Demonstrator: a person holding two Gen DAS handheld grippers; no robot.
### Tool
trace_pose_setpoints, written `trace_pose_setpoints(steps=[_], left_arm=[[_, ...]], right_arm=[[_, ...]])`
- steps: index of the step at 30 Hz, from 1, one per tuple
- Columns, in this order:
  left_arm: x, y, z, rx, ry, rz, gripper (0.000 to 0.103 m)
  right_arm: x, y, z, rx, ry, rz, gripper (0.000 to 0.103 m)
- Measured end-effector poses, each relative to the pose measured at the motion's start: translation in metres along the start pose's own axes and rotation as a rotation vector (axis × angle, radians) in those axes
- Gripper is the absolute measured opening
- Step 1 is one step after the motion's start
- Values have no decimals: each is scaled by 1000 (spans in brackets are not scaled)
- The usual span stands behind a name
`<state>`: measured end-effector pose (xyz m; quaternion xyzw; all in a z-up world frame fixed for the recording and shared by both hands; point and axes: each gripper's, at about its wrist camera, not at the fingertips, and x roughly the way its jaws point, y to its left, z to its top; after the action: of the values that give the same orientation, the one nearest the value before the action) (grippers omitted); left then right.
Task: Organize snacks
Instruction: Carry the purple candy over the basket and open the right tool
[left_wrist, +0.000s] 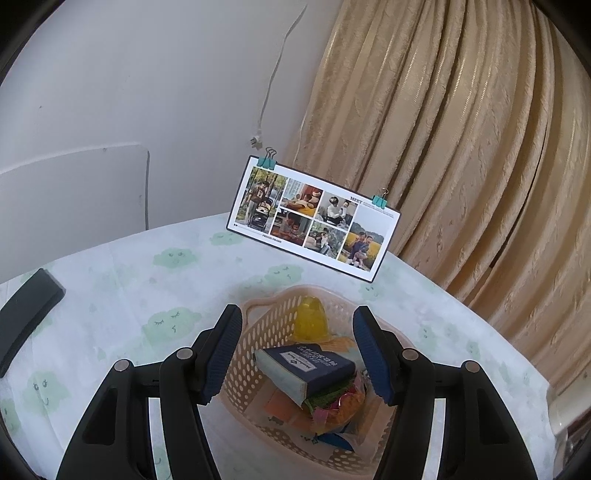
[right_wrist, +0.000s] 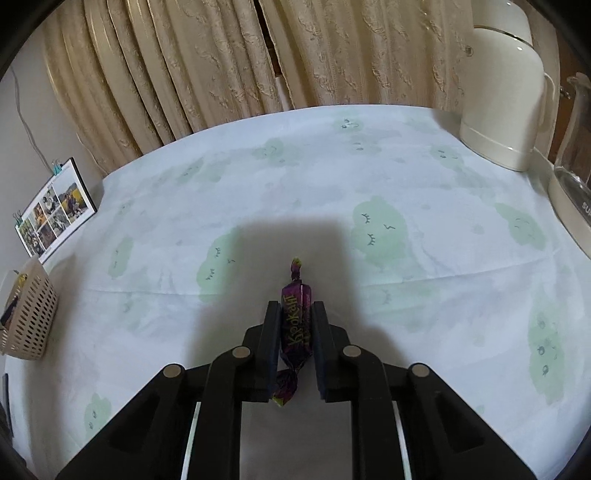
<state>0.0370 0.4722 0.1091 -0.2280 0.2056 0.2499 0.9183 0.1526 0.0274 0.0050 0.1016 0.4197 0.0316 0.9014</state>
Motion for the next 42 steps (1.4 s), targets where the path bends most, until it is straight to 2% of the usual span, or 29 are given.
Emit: trace_pose_setpoints(steps=[4,9,18,27,30,35,42], left_arm=[[0,-1,-1,4,-4,4,63],[-1,-1,-1,2,-6,5,63],[-4,10,4,-40,-16,11,63],[-6,14,5,-63,-11,0,63],[-6,15,6,-66,-8,-5,63],[-6,18,7,-90,-3,0,63],[-7,16,7,-86,-11,8,63]], right_arm=[[-5,14,0,8,-10,58,16],[-16,56,5,-21,-22,188,16],[-36,173,14,-139,-25,436,16],[-38,275,17,-236,-18,562,18],[-34,290,18,-232,4,603,21],[-30,295,9,-259,3,583,25],[-26,267,-1,-229,-11,512,25]])
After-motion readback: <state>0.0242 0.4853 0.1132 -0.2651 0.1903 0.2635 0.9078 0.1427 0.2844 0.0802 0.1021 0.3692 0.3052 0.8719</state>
